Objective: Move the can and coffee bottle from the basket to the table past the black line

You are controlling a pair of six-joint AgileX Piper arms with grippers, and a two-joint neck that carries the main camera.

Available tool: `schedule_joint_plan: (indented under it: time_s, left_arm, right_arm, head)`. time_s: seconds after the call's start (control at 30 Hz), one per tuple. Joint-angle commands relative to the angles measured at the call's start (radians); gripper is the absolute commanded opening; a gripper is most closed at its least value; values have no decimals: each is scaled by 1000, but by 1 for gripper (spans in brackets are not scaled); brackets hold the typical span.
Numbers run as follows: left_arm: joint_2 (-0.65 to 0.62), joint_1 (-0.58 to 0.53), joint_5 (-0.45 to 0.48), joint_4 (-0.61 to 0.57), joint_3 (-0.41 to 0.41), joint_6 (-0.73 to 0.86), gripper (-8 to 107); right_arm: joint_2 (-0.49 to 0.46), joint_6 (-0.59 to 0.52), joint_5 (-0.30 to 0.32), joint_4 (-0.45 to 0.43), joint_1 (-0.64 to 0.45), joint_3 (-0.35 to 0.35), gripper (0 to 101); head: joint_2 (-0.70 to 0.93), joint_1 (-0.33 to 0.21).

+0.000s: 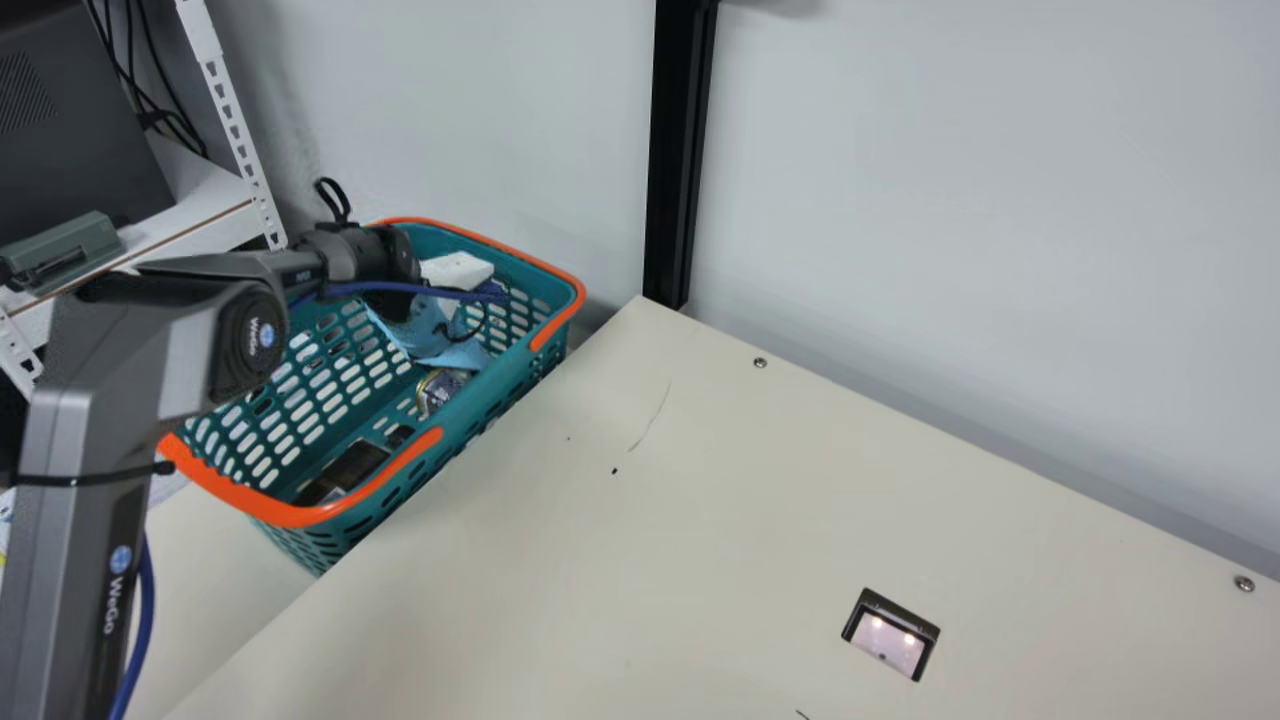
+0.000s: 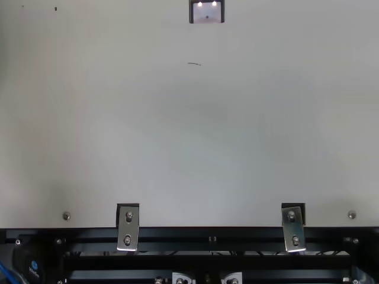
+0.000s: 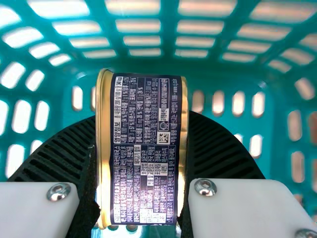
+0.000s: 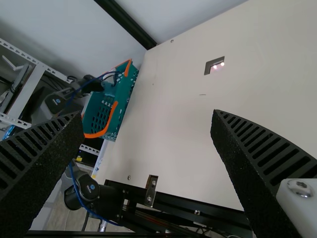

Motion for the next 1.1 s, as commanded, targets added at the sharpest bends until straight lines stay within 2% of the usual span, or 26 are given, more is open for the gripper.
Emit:
schedule_joint_plan:
  time_s: [0.0,0.47,0.67,0.87,1.07]
  left_arm:
    - [-56,4,-25,-25,60,20,10]
    - [-531,32,-197,-271,499,194,10]
    - [-748,31,-223,-406,641,214,10]
    - [-937,13,-196,-483,739,124,10]
    - [-1097,-18,-86,-528,792,-55,10]
  right_arm:
    - [0,0,0,0,0,0,101]
    - [0,0,0,0,0,0,101]
    - [0,0,0,0,0,0,101]
    - [0,0,0,0,0,0,101]
    - [0,0,0,0,0,0,101]
  head:
    - [15,-27]
    - [15,-27]
    - [15,-27]
    - [15,-27]
    - [15,-27]
